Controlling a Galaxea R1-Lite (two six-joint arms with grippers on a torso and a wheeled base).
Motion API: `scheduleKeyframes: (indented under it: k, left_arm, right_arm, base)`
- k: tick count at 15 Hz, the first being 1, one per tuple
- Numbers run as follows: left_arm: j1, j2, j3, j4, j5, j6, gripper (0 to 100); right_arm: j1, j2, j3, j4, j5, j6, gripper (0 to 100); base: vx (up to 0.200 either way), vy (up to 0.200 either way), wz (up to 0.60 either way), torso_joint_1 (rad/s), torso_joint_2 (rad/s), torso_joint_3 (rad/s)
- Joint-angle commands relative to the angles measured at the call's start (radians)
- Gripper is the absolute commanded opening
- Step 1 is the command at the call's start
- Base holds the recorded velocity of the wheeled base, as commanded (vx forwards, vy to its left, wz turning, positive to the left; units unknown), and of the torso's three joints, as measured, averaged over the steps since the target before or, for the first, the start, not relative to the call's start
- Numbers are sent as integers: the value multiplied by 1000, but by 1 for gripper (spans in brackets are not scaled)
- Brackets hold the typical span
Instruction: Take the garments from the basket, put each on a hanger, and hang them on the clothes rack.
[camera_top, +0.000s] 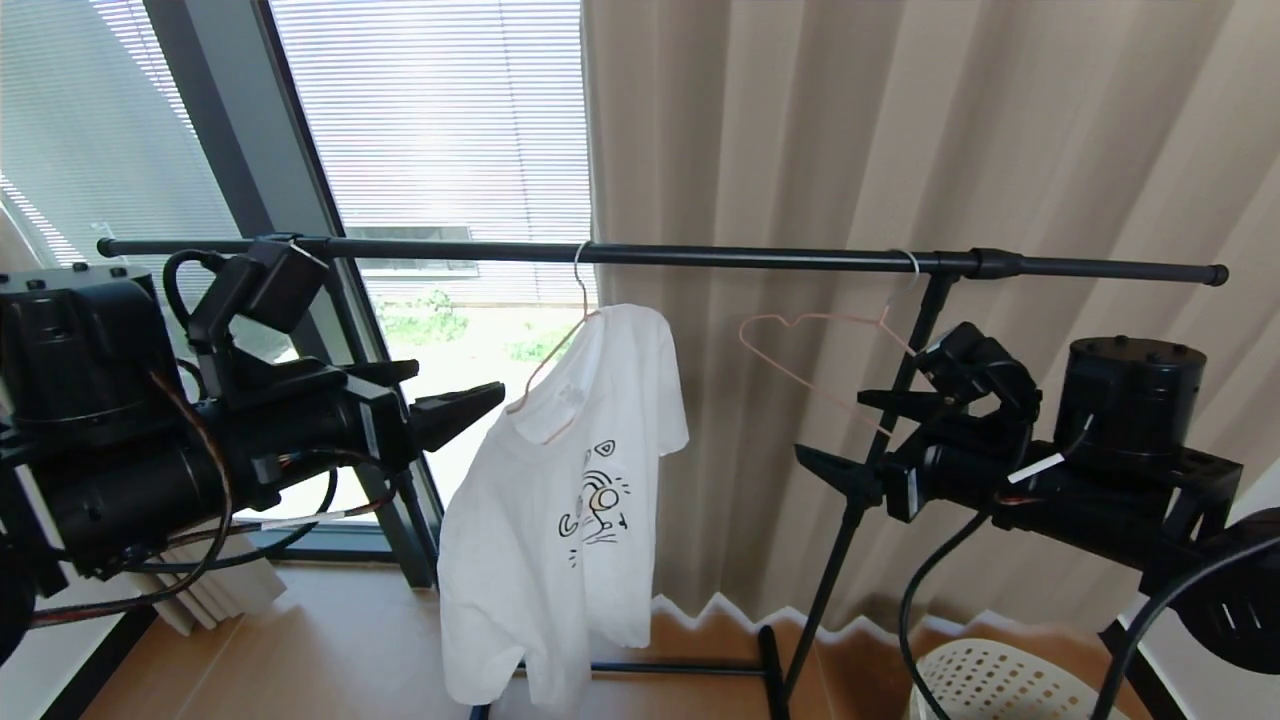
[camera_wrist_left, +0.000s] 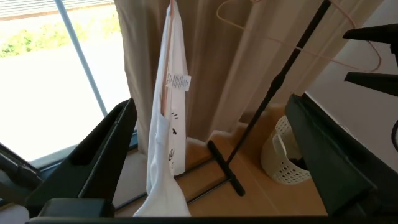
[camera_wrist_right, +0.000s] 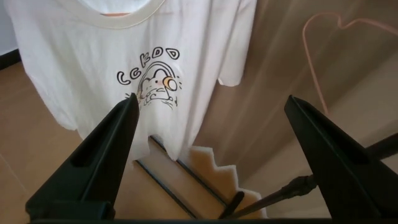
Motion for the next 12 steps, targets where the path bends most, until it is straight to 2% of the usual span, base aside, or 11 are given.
scheduleKeyframes:
  k: [1,3,10,12]
  left_arm:
    - [-2,-104,60,2,-1,0,100]
    - [-31,-293,266,7,-3,0,100]
    - [-24,-655,576,13,2,4,100]
    - [-7,-747,635,55,2,4,100]
  right_arm:
    - [8,-117,34,37,-3,10,100]
    - [8,-272,200,51,-10,12,100]
    - [8,-584,500,55,-82,12,100]
    - [8,-660,592,55,-88,12,100]
  base:
    - [0,0,0,0,0,0]
    - [0,0,0,0,0,0]
    - [0,0,0,0,0,0]
    - [0,0,0,0,0,0]
